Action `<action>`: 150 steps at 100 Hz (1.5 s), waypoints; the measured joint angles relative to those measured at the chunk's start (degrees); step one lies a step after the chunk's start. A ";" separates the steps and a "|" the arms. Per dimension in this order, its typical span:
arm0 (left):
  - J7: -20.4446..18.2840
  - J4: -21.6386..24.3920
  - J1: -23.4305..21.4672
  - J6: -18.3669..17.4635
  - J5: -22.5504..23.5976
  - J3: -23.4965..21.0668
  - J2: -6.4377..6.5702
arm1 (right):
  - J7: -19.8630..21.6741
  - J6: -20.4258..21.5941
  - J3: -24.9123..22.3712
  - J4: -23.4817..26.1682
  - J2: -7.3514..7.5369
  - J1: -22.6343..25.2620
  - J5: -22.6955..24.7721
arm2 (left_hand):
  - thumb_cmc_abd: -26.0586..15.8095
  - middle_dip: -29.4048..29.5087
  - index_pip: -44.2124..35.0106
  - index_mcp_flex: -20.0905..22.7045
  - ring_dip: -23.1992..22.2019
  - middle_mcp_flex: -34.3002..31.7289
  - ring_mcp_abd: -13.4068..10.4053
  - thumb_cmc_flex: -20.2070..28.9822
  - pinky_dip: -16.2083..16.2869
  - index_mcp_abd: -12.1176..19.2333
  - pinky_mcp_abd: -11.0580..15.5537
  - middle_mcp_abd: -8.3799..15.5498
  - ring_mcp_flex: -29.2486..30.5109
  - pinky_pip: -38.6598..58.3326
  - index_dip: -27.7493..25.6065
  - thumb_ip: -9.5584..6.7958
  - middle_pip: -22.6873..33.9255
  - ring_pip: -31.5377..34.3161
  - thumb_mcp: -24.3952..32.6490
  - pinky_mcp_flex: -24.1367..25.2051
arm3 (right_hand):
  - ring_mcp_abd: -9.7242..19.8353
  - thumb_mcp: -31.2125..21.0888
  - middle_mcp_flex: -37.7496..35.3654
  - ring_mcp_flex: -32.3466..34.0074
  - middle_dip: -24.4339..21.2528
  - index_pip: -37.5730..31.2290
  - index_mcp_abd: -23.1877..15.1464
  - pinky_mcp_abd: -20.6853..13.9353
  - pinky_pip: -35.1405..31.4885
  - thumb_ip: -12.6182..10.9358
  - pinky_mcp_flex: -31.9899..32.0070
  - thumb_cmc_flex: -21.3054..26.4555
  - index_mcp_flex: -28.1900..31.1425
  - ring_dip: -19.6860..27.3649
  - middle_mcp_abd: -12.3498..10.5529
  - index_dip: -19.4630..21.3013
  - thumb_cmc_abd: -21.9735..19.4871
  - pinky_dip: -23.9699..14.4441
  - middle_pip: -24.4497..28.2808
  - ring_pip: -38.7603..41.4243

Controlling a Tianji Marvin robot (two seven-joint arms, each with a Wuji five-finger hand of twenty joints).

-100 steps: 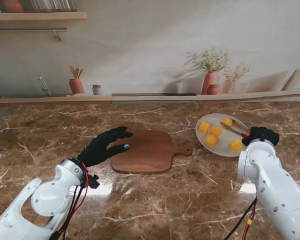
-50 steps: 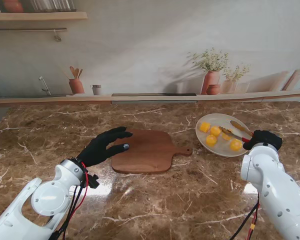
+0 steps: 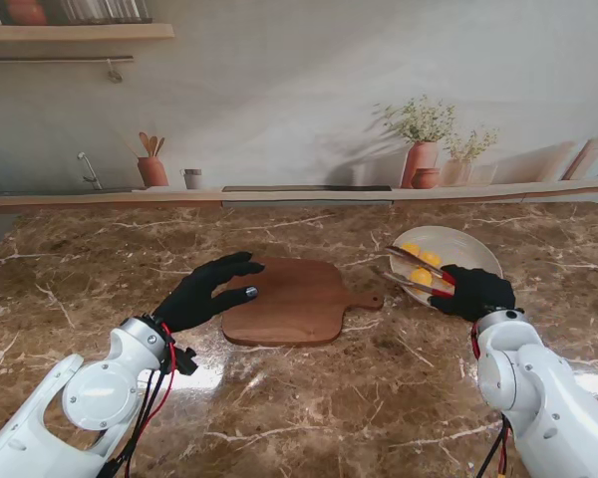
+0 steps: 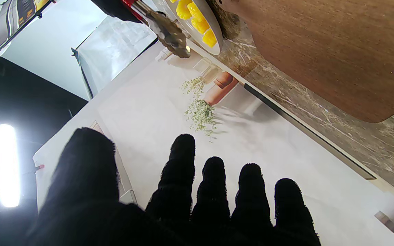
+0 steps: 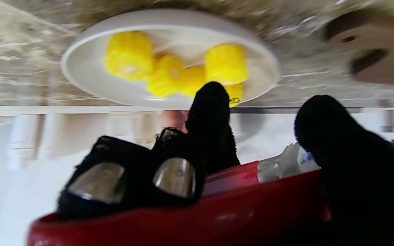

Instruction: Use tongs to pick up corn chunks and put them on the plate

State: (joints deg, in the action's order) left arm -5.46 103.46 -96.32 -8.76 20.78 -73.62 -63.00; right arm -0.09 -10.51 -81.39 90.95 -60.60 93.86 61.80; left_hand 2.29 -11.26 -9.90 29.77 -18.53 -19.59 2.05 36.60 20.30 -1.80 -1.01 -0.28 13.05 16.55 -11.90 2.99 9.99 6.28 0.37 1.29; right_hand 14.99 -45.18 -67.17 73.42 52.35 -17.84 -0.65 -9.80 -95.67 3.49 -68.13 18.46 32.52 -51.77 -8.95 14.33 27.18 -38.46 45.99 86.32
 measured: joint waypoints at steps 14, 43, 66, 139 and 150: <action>0.06 -0.19 -0.01 -0.33 0.00 0.03 0.00 | -1.43 4.58 0.21 1.20 0.07 2.80 -0.16 | 0.00 0.00 0.00 0.00 0.00 0.00 0.00 0.00 0.00 0.00 0.00 0.00 0.00 0.00 0.00 0.00 0.00 0.00 0.00 0.00 | 0.00 -0.51 0.00 0.00 0.00 -0.07 0.83 -0.01 0.00 0.00 0.00 -0.02 0.01 0.00 -0.01 0.06 0.31 0.00 0.00 0.00; 0.82 -0.49 -0.13 -1.63 0.15 0.06 -0.07 | -5.28 20.45 1.92 0.87 0.51 6.19 0.57 | 0.00 0.00 0.00 0.00 0.00 0.00 0.00 0.00 0.00 0.00 0.00 0.00 0.00 -0.01 0.00 0.00 0.00 0.00 0.00 0.00 | 0.05 -3.10 -0.02 0.01 0.00 -0.82 0.86 -0.01 0.00 0.00 0.00 -2.11 0.01 0.00 -0.10 0.08 1.47 0.00 0.00 0.03; 1.62 -0.46 -0.88 -2.13 0.54 -0.40 -0.22 | -6.11 31.72 2.38 -3.83 1.01 5.39 0.23 | 0.00 0.00 0.00 0.00 0.00 0.00 0.00 0.00 0.00 0.00 0.00 0.00 0.00 -0.01 0.00 0.00 0.00 0.00 0.00 0.00 | 0.05 -3.04 -0.02 0.01 0.00 -1.64 -0.36 0.01 0.00 0.00 0.00 -2.21 -0.01 0.00 -0.13 0.10 2.74 0.00 0.00 -0.01; 2.34 -0.16 -2.00 -2.81 1.12 -1.17 -0.30 | 3.36 25.71 -0.12 2.16 2.07 10.01 4.76 | 0.00 0.00 0.00 0.00 0.00 0.00 0.00 0.00 0.01 0.00 -0.02 0.00 0.00 -0.01 0.00 0.00 0.00 0.00 0.00 0.00 | -3.47 0.27 14.69 -15.40 -6.74 7.14 -0.56 4.02 1.53 -0.76 22.31 -9.33 -5.47 4.37 0.68 5.24 9.04 -5.14 -14.48 -18.35; 2.36 -0.13 -2.03 -2.81 1.12 -1.17 -0.30 | 4.23 24.68 -0.23 2.91 2.09 10.30 4.90 | 0.00 0.00 0.00 0.00 0.00 0.00 0.00 0.00 0.01 0.00 -0.04 0.00 0.00 -0.01 0.00 0.00 0.00 0.00 0.00 0.00 | -7.06 -0.32 19.12 -22.84 -11.87 8.99 -0.76 6.85 12.39 -0.75 31.85 -10.05 -6.51 7.02 0.83 6.53 7.77 -7.13 -20.01 -35.10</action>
State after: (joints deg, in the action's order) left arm -3.10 103.33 -98.35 -11.57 21.90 -74.79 -63.30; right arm 4.13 14.17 -81.62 93.86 -58.51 104.16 66.70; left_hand 2.29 -11.26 -9.90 29.77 -18.53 -19.59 2.05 36.60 20.30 -1.80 -1.05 -0.28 13.05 16.54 -11.90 2.99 9.99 6.28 0.37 1.29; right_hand 7.93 -45.50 -48.05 50.58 40.48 -8.85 -1.41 -2.95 -83.27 2.74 -36.29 8.42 26.02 -44.75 -8.12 20.86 34.96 -45.58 25.98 51.22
